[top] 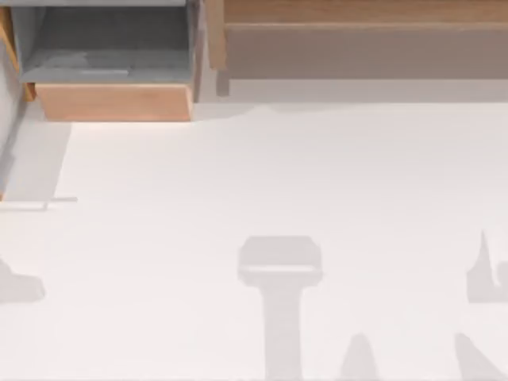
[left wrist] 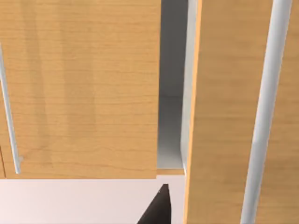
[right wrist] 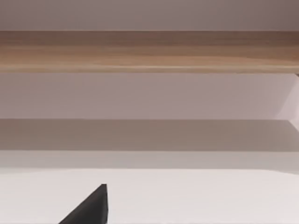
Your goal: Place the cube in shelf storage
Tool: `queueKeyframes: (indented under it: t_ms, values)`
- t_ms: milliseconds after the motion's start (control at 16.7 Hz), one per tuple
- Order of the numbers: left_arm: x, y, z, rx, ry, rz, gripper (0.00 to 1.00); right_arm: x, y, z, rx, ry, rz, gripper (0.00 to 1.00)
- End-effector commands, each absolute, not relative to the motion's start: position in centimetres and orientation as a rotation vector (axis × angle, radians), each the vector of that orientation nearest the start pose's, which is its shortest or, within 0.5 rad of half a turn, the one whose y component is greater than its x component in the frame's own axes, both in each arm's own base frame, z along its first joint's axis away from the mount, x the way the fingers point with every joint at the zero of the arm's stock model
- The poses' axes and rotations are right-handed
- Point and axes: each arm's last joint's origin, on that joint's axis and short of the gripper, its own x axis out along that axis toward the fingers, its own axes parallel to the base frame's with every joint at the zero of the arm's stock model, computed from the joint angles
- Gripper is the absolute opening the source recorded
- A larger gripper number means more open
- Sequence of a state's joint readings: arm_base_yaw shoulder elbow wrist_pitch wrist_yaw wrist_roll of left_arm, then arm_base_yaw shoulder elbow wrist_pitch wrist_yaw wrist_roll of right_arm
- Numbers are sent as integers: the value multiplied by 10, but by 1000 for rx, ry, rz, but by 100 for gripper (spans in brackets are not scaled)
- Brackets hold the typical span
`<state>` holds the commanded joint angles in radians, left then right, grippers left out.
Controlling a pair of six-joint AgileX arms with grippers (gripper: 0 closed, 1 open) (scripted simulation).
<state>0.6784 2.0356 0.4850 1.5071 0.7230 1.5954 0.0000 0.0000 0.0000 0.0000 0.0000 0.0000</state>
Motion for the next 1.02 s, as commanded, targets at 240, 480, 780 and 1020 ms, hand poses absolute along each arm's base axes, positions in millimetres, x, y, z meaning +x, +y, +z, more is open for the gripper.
queueKeyframes:
  t_ms: [240,480,780,1020]
  values:
    - [245,173,88,1556,1,-36,100,106,-1,160,0,0,0,100]
    - [245,173,88,1556,1,-36,100,106,-1,160,0,0,0,100]
    - [237,174,88,1558,0,-36,100,106,-1,160,0,0,0,100]
    - [226,174,88,1557,0,-37,100,106,-1,160,0,0,0,100]
